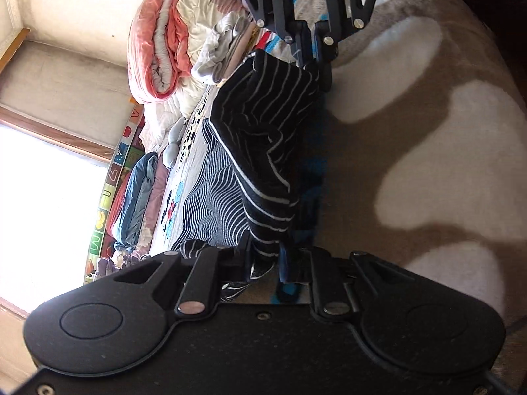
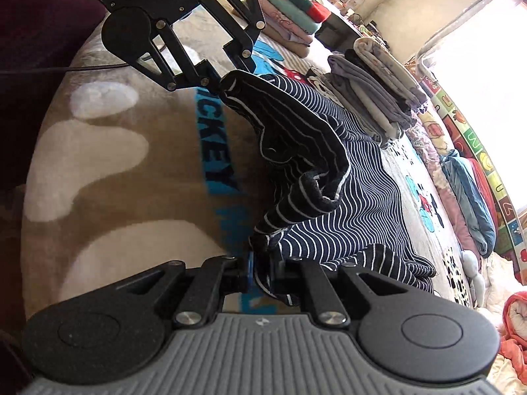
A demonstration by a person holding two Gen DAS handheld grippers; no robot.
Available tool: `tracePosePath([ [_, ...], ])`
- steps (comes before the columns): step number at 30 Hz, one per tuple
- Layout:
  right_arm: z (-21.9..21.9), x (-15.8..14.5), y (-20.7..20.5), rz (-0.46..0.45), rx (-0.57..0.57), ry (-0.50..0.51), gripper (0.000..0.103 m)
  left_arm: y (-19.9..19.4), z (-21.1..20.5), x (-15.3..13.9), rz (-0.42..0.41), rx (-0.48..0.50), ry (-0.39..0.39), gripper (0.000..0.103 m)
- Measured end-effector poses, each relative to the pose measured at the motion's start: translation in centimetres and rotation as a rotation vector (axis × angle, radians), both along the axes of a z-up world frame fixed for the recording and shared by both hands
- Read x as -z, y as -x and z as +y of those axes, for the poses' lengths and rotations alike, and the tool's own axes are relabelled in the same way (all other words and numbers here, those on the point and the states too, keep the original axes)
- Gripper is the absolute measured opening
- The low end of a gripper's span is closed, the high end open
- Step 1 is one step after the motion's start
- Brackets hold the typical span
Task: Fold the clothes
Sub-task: 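Swing the hanging garment down and lay it flat on the bed with both grippers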
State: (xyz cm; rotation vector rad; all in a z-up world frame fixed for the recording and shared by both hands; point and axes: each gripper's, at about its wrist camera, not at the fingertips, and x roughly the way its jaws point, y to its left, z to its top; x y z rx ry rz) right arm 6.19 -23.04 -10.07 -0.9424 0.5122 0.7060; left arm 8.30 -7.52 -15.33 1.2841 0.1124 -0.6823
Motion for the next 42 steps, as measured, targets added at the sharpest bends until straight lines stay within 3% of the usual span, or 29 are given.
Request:
tracePosePath([
  [8,0.4,1.9,3.6,-0.028,-0.009,0.069,0.011,3.8,1.0,2.2,-0.034,-0.018,-0.012,0.012],
  [13,0.2,2.5,4.1,-0.06,0.013,0.101,0.011,5.5,1.0,3.4,-0.091,0.026,-0.078,0.011],
  [16,0.2,3.0,4.2,-0.073,0.021,0.156,0.011,6.2,1.6,2.0,-0.032,-0.011,-0.042,0.012],
  [17,0.1,3.0,4.4,-0.083,0.015,0.174,0.012,6.4,1.8,1.4,-0.01,-0.024,-0.026,0.016],
  [19,0.0,2.6,5.2,-0.087,0.001,0.195,0.013,6.8,2.2,0.1,0.043,-0.061,0.044,0.045],
  [20,-0.1,2.4,5.6,-0.084,-0.007,0.203,0.018,7.1,2.2,0.1,0.017,-0.059,0.047,0.059],
  [23,0.0,1.8,6.8,-0.087,-0.02,0.212,0.031,7.5,1.4,0.7,-0.027,-0.062,0.038,0.059],
  [25,0.6,1.2,7.5,-0.104,-0.028,0.188,0.039,7.4,0.5,1.2,-0.058,-0.063,0.042,0.059],
  [27,1.8,0.8,7.7,-0.136,-0.031,0.164,0.054,6.8,-0.9,2.1,-0.078,-0.071,0.009,0.058],
  [28,2.5,0.9,7.6,-0.149,-0.028,0.154,0.058,6.8,-1.2,2.0,-0.085,-0.076,0.009,0.051],
  [29,3.2,1.0,7.3,-0.156,-0.02,0.145,0.061,6.8,-1.6,1.9,-0.091,-0.081,0.009,0.012],
  [31,4.5,1.4,6.6,-0.162,0.002,0.124,0.049,6.9,-2.3,1.8,-0.104,-0.091,0.009,0.011],
  [32,4.9,1.5,6.1,-0.148,0.025,0.112,0.016,7.0,-2.6,1.5,-0.105,-0.095,0.014,0.011],
  [33,5.0,1.4,5.9,-0.141,0.043,0.094,0.011,7.4,-2.4,0.3,-0.072,-0.098,0.049,0.01],
  [35,4.5,0.9,6.3,-0.143,0.056,0.047,0.012,7.0,-1.5,-1.5,0.036,-0.115,0.133,0.004],
  [37,3.3,0.6,6.6,-0.121,0.054,0.042,0.012,5.9,-0.7,-2.5,0.157,-0.136,0.192,0.004],
  [42,0.8,-0.3,6.1,-0.039,0.105,0.011,0.008,5.9,0.0,-2.9,0.181,-0.195,0.203,0.006],
])
